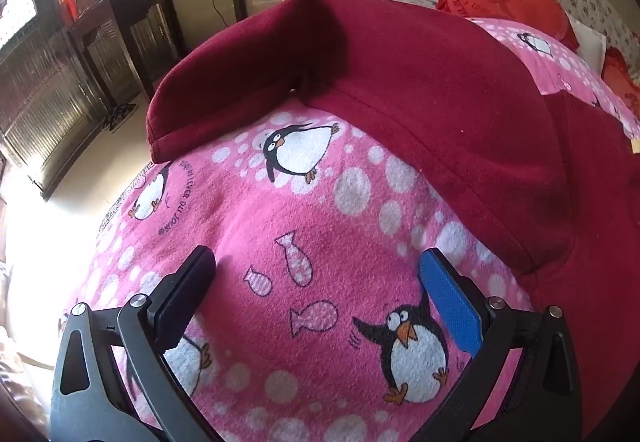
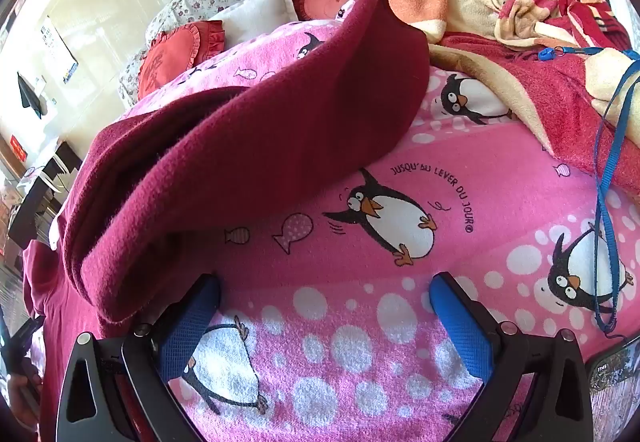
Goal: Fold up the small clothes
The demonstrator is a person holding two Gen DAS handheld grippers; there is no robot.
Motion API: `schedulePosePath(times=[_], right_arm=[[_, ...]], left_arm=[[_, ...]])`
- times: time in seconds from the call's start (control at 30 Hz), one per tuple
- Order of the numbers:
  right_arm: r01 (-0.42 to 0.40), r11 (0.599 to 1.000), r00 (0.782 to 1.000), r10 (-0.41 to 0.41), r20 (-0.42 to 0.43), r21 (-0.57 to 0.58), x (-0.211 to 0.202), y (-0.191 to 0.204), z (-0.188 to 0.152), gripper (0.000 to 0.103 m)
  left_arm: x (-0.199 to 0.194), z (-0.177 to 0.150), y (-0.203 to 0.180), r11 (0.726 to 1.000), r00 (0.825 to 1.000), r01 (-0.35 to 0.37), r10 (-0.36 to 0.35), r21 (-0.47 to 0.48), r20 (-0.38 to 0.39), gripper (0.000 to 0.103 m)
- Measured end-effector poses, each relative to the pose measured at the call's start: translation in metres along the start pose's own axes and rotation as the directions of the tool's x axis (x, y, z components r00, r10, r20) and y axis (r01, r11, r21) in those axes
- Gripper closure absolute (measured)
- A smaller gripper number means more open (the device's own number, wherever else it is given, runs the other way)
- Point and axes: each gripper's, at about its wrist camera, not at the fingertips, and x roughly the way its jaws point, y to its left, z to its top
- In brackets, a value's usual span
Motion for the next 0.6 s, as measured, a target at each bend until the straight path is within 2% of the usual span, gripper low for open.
schedulePosePath(times=[0.2,0.33,0.5,0.6], right_arm=[[0.004,1.000,1.000,-0.004,0.000,-0.002,0.000,0.001,0.000,0.000],[0.009,1.000,1.000,-0.009,-0.005,-0.005,0.001,0.002,0.002,0.000],[0.011,1.000,1.000,-0.011,-0.009,-0.009,0.002,0.006,0.004,0.000],[0.017,0.999,0.999,-0.019,-0.045,-0.029,0.001,0.006,0.002,0.000]], left_arm=[[-0.044,-0.006,0.008,0.999,0.999,0.029,-0.029,0.026,0.030,0.001],[-0.081,-0.009,0.003,0.996,0.995,0.033,-0.040,0.078,0.091,0.001],[-0.117,-0.015,-0.006,0.993,0.991,0.060,-0.071,0.098,0.114,0.001],[-0.133,-0.016,-0.013,0.992,0.989,0.064,-0.078,0.104,0.128,0.001]])
